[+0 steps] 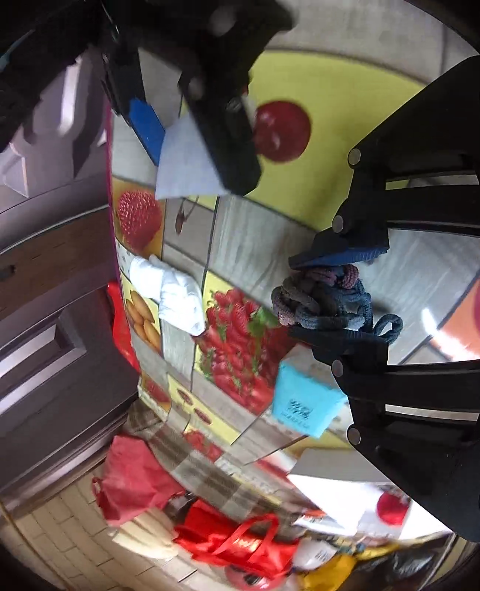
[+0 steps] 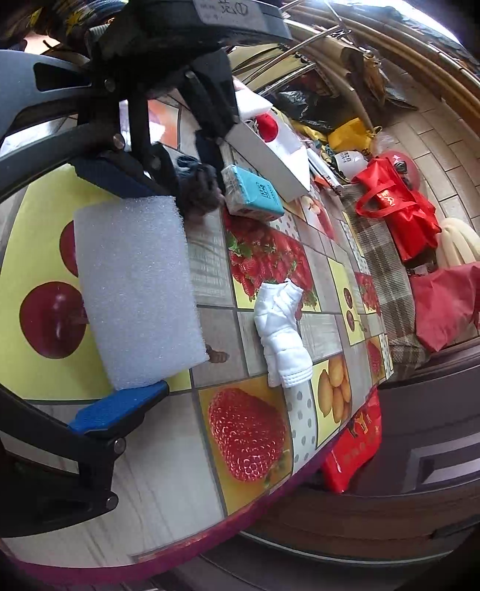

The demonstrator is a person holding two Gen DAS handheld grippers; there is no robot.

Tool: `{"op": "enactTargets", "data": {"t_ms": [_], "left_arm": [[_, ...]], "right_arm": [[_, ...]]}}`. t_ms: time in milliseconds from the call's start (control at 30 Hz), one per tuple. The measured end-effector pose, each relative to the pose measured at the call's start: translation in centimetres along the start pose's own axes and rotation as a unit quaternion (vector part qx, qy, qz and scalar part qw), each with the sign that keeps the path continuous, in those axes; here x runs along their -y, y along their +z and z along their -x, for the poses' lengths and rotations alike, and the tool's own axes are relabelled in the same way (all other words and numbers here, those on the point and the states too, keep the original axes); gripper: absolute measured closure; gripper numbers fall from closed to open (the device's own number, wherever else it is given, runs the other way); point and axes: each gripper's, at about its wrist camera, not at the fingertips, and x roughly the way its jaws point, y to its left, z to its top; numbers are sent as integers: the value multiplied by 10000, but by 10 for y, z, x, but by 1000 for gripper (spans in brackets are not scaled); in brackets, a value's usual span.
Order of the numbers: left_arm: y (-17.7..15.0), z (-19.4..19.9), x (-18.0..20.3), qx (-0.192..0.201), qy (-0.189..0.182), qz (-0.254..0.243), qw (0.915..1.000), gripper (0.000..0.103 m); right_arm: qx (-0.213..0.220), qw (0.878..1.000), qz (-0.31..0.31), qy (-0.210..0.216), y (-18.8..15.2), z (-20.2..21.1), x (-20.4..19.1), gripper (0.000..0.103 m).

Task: Organize soft objects

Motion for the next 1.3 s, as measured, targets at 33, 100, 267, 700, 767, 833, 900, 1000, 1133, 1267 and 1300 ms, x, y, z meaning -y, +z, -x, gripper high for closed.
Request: {"op": "enactTargets", "data": {"t_ms": [33,100,267,700,767,833,900,1000,1133,1267,1300], "left_arm": [[-2,4,-5,39,-101,159,9998,77],[-6,9,-14,115,-326,460,9983,77],[-12,30,-28,511,-429,1018,9926,77],[-52,85,-65,1381,147,1970,9705,77],[-60,90,-71,1426,233,2093,9671,77],[-69,96,-77,1465,335,2193,9640,77],[-77,102,-82,1496,423,2271,9614,77],[-88,108,-91,1540,542,2425,9563,77],[-99,115,-98,1616,675,2592,9498,77],[-106,115,-108,1566,711,2795,9446,77],[-107,114,-109,1555,732,2829,9436,77]], "right_arm": [[15,10000,-25,21,0,1,1,10],[42,9999,-72,62,0,1,3,10],[75,9998,-121,100,0,2,6,10],[794,9964,-297,72,6,15,-24,10],[1047,9936,-434,-10,10,17,-28,10],[1298,9894,-644,-93,13,17,-30,10],[1561,9846,-759,-227,16,18,-32,10],[2089,9739,-714,-537,18,27,-38,10],[2598,9603,-544,-853,16,38,-48,10],[2708,9572,-346,-965,18,38,-56,10],[2713,9571,-303,-975,18,37,-58,10]]}}
